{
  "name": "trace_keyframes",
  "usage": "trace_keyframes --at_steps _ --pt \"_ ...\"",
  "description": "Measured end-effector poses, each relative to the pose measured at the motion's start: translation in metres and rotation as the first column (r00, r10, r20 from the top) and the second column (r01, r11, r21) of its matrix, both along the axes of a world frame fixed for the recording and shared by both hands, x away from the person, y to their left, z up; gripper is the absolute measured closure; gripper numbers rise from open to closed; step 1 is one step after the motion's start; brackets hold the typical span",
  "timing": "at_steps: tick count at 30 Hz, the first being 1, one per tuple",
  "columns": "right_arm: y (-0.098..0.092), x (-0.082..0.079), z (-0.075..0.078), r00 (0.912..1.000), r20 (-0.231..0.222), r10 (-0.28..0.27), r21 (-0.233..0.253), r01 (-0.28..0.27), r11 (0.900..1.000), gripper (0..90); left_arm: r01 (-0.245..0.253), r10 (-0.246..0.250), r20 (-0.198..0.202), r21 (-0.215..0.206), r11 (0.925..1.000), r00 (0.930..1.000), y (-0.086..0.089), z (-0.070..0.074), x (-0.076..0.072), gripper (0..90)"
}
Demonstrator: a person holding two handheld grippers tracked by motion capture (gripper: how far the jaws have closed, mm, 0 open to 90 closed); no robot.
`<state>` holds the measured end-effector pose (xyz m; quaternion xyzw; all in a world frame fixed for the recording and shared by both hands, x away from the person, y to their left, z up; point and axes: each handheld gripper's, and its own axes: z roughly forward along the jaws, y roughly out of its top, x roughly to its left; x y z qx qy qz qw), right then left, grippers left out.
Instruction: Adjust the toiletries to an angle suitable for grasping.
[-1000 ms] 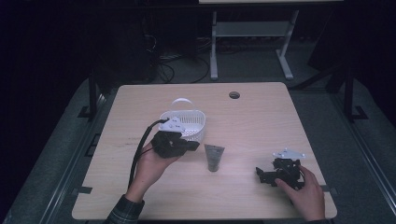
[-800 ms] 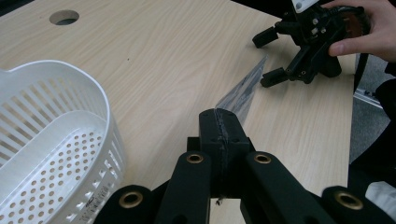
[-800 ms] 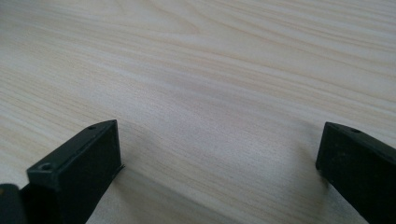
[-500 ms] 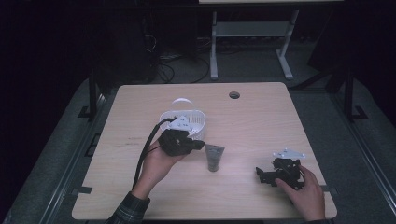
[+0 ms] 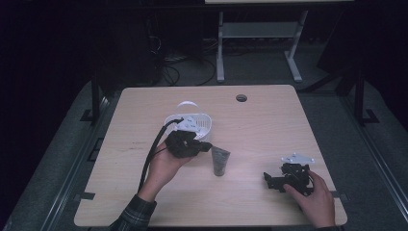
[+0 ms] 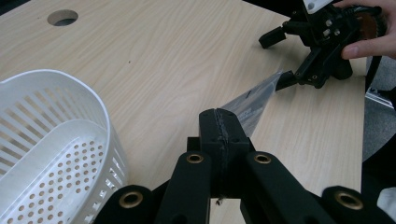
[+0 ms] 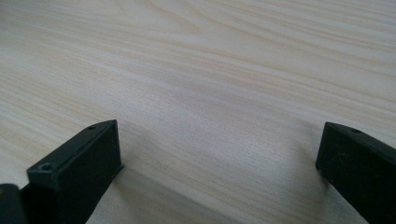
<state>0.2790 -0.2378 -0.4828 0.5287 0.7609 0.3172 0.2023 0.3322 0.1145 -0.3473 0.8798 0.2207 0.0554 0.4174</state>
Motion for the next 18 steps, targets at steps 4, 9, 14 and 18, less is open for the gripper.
trace_keyframes --at_steps 4,9,14,18 --pt "0.0 0.0 0.0 1.0 0.0 0.0 0.0 0.0 1.0 0.0 -0.009 0.009 -0.001 -0.004 0.9999 1.0 -0.001 -0.001 0.004 89.8" --pt "0.0 0.0 0.0 1.0 0.0 0.001 0.0 -0.001 1.0 0.0 -0.012 0.012 -0.001 0.002 0.9999 0.9999 -0.003 -0.003 0.007 89.8" --pt "0.0 0.0 0.0 1.0 -0.001 0.001 0.0 -0.001 1.0 0.0 -0.015 0.015 0.0 0.006 0.9999 0.9999 -0.005 -0.004 0.012 89.8" --pt "0.0 0.0 0.0 1.0 -0.001 0.001 0.0 -0.001 1.0 0.0 -0.019 0.019 0.002 0.009 0.9998 0.9998 -0.008 -0.005 0.016 89.8"
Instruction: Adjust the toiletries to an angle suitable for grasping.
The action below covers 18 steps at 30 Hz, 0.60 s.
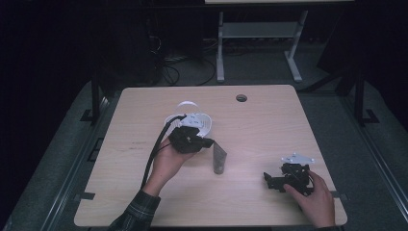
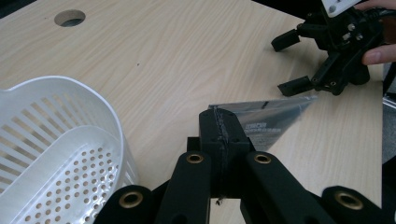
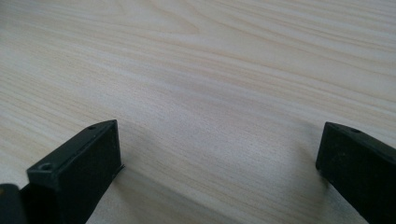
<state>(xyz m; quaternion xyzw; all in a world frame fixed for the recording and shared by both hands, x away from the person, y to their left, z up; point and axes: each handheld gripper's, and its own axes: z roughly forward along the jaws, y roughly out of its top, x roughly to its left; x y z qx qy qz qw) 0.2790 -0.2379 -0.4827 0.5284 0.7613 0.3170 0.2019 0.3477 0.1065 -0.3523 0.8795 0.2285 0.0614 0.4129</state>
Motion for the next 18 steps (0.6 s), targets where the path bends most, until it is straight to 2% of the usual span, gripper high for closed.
trace_keyframes --at_steps 7,15,18 --pt "0.0 0.0 0.0 1.0 0.001 0.0 -0.001 0.0 1.0 0.0 -0.006 0.006 0.001 -0.002 1.0 1.0 -0.001 -0.001 0.004 89.8" --pt "0.0 0.001 0.0 1.0 0.001 0.0 -0.001 0.0 1.0 0.0 -0.013 0.014 0.013 -0.013 0.9998 0.9998 0.01 0.006 -0.002 89.6" --pt "0.0 0.001 0.0 1.0 0.002 0.0 -0.001 0.0 1.0 0.0 -0.017 0.017 0.014 -0.017 0.9997 0.9998 0.014 0.009 -0.004 81.5"
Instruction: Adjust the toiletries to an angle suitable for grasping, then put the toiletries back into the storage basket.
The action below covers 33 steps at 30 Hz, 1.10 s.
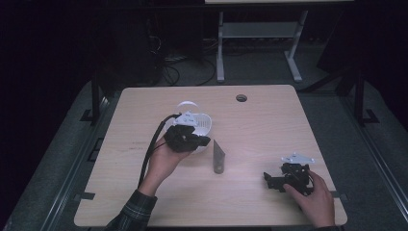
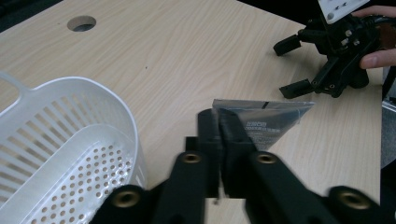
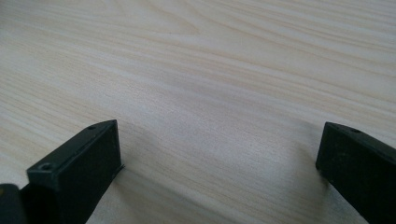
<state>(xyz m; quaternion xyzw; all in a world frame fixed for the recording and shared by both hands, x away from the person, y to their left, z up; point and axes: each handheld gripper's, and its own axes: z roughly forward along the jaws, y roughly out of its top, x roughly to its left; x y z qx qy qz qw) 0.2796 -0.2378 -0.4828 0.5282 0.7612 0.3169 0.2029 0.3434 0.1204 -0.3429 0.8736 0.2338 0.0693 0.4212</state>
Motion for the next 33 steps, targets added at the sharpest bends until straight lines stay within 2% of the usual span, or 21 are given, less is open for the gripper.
trace_keyframes --at_steps 1,2,9,10,11,13,18,26,33 --pt "0.0 0.0 0.0 1.0 0.0 0.0 0.0 0.0 1.0 0.0 -0.002 0.002 -0.001 -0.002 1.0 1.0 0.001 0.001 -0.001 81.5" --pt "0.0 0.0 0.0 1.0 0.0 0.0 0.0 0.0 1.0 0.0 -0.002 0.002 -0.005 -0.004 1.0 1.0 0.002 0.002 -0.002 77.5" --pt "0.0 0.0 0.0 1.0 -0.001 0.0 0.001 0.0 1.0 0.0 -0.013 0.013 -0.002 -0.004 0.9999 0.9999 0.003 0.006 -0.005 41.0" --pt "0.0 0.0 0.0 1.0 -0.001 0.0 0.001 0.0 1.0 0.0 -0.014 0.014 -0.007 -0.006 0.9999 0.9999 0.002 0.007 -0.006 41.0" --pt "0.0 0.0 0.0 1.0 -0.001 0.0 0.001 0.0 1.0 0.0 -0.013 0.013 0.0 -0.002 0.9999 0.9999 0.001 0.008 -0.008 32.2" --pt "0.0 0.0 0.0 1.0 -0.001 0.0 0.001 0.0 1.0 0.0 -0.01 0.01 0.007 0.001 1.0 0.9999 -0.002 0.008 -0.009 25.9" --pt "0.0 0.0 0.0 1.0 -0.001 -0.001 0.0 0.001 1.0 0.0 0.006 -0.006 0.012 0.014 0.9999 0.9999 -0.01 0.008 -0.012 17.7" --pt "0.0 0.0 0.0 1.0 0.0 0.0 0.0 0.0 1.0 0.0 0.029 -0.029 0.017 0.024 0.9993 0.9994 -0.027 0.008 -0.013 14.2" --pt "0.0 0.0 0.0 1.0 0.002 0.0 -0.002 0.0 1.0 0.0 0.045 -0.046 0.022 0.049 0.9978 0.9987 -0.04 0.002 -0.009 13.5"
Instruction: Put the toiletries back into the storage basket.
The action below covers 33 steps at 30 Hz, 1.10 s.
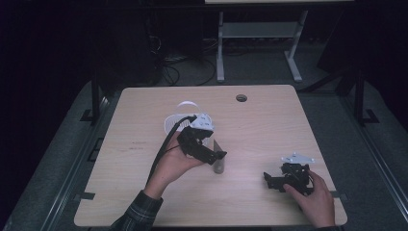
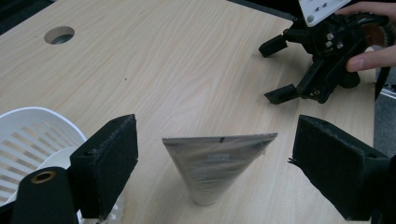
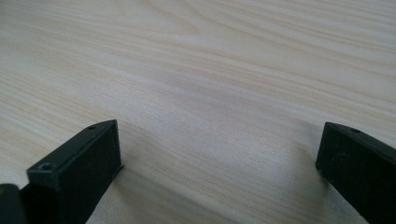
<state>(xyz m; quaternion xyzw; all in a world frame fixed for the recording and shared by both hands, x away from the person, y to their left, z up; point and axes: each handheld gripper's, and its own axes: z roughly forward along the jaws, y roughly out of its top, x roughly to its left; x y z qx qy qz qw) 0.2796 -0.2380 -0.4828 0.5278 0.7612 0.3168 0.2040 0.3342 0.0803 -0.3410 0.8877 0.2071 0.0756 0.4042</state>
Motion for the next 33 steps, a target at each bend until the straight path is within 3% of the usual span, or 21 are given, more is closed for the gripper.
trace_keyframes --at_steps 19,26,33 --pt "0.0 0.0 0.0 1.0 -0.002 0.0 0.001 0.0 1.0 0.0 -0.003 0.003 -0.011 0.032 0.9995 0.9999 -0.017 -0.019 0.005 14.2" --pt "0.0 0.0 0.0 1.0 -0.002 0.0 0.002 0.0 1.0 0.0 -0.004 0.004 -0.012 0.041 0.9992 0.9999 -0.017 -0.023 0.006 20.0" --pt "0.0 0.0 0.0 1.0 -0.002 0.001 0.0 -0.001 1.0 0.0 -0.004 0.004 -0.022 0.022 0.9997 0.9997 -0.016 -0.025 0.006 26.0"
